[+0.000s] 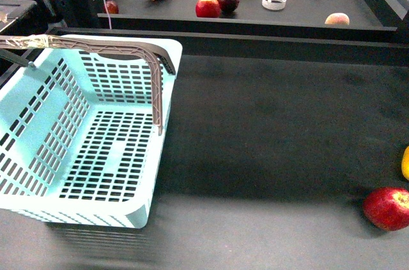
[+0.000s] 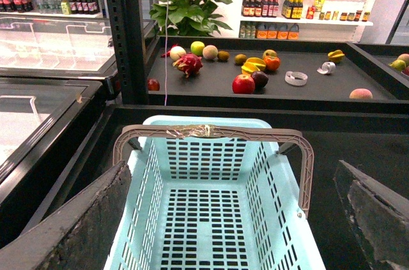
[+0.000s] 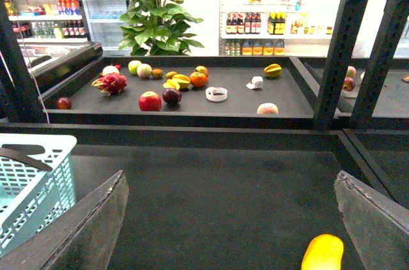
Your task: Pick mango with right arm and hold basket with left
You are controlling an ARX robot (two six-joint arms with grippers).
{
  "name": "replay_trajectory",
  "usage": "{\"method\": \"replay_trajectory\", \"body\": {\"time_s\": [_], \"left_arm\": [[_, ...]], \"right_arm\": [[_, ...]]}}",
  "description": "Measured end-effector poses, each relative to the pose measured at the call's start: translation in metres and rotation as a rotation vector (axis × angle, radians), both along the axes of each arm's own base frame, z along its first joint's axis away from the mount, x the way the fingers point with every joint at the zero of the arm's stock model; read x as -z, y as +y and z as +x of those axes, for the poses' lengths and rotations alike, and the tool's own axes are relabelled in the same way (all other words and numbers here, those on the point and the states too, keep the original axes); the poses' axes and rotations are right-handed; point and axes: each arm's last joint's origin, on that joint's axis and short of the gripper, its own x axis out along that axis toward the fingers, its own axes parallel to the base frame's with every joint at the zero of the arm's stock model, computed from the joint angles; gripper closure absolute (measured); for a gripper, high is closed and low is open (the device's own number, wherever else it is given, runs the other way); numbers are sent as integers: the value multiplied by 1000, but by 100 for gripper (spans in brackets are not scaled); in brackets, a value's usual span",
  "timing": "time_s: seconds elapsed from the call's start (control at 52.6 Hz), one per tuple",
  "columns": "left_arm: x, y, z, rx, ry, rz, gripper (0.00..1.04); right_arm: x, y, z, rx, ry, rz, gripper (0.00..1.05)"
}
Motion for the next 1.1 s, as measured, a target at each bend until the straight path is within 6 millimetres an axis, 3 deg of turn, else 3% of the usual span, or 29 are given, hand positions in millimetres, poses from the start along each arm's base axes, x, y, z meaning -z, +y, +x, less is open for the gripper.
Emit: {"method": "replay_trajectory", "body": {"time_s": [0.285,0.399,0.533,0.647,0.78,1.103], "left_arm": [[0,0,0,0,0,0,8],[3,-2,6,-331,42,-79,8],[7,-7,20,-332,100,-173,8],[-4,-11,39,-292,86,-280,8],[-12,-16,76,-264,108,-415,8],[20,-20,155,-290,283,-767,8]], "right_arm": [[0,0,0,0,0,0,8],[0,0,0,0,0,0,8],[0,0,0,0,0,0,8],[0,0,0,0,0,0,8],[0,0,0,0,0,0,8],[0,0,0,0,0,0,8]]}}
